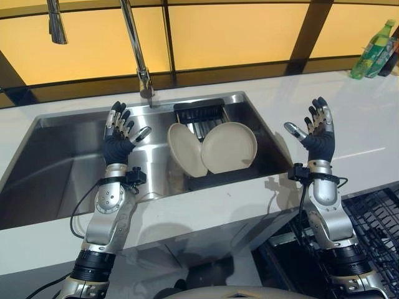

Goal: Pick up plates and place into dishwasher.

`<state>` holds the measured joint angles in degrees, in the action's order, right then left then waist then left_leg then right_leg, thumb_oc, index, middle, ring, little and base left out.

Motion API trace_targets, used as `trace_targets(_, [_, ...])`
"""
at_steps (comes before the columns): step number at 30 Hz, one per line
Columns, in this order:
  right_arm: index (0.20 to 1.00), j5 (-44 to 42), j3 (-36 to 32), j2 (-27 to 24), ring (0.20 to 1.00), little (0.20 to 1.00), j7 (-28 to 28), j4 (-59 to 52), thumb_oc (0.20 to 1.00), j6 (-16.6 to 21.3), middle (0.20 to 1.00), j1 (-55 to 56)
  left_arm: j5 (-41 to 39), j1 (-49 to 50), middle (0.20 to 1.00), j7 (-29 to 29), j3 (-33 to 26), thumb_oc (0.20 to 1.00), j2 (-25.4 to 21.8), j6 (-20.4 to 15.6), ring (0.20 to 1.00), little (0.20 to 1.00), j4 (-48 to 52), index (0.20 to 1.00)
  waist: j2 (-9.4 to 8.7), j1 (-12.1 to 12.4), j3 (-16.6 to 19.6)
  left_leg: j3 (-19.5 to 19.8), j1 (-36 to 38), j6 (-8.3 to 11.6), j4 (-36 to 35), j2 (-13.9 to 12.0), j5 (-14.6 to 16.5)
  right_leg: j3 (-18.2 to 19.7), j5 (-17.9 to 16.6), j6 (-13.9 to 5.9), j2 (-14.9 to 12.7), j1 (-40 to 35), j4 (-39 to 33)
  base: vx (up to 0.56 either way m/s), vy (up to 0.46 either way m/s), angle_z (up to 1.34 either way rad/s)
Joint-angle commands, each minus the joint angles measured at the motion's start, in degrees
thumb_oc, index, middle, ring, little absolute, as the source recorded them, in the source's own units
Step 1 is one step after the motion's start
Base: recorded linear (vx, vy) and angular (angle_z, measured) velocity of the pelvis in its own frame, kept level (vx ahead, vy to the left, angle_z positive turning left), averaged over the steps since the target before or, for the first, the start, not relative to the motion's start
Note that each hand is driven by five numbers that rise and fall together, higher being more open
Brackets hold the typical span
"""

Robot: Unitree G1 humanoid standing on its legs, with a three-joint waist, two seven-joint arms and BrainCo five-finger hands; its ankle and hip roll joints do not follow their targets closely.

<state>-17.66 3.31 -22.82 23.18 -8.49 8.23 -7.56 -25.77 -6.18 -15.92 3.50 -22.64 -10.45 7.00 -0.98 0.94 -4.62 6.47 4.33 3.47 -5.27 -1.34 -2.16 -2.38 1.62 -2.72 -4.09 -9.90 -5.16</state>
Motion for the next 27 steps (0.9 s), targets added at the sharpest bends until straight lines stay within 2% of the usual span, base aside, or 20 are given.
trace_targets(1, [1.000, 0.32, -0.10, -0.15, 1.000, 1.000, 0.14, -2.42, 1.000, 3.53, 1.000, 0.10, -0.28, -2.02, 1.000, 1.62, 1.13, 1.000, -1.76, -2.41, 1.000, 1.000, -1.64, 1.000, -0.16, 1.73, 5.35, -1.53, 0.93, 2.62, 1.28, -4.99, 4.22, 0.90, -2.64, -7.84, -6.79, 6.61, 2.84, 0.00, 0.000, 0.00])
trace_targets(18, [1.000, -0.07, -0.03, -0.79, 1.000, 1.000, 0.15, -2.07, 1.000, 3.31, 1.000, -0.34, 0.47, -2.43, 1.000, 2.94, 0.95, 1.000, -2.77, -3.35, 1.000, 1.000, -1.31, 1.000, -0.08, 1.72, 5.78, -1.24, 1.36, 2.74, 0.92, -5.25, 4.44, 0.73, -2.51, -7.89, -6.81, 6.58, 2.83, 0.00, 0.000, 0.00])
trace_targets(27, [1.000, -0.11, 0.60, -1.08, 1.000, 1.000, 0.37, -1.58, 1.000, 3.42, 1.000, -0.73, 7.59, -4.33, 1.000, 3.40, 1.05, 1.000, -5.51, -3.65, 1.000, 1.000, -2.35, 1.000, 0.26, 1.15, 6.14, -1.34, 1.53, 2.79, 0.75, -5.24, 4.44, 1.02, -2.47, -7.97, -6.88, 6.65, 2.90, 0.00, 0.000, 0.00])
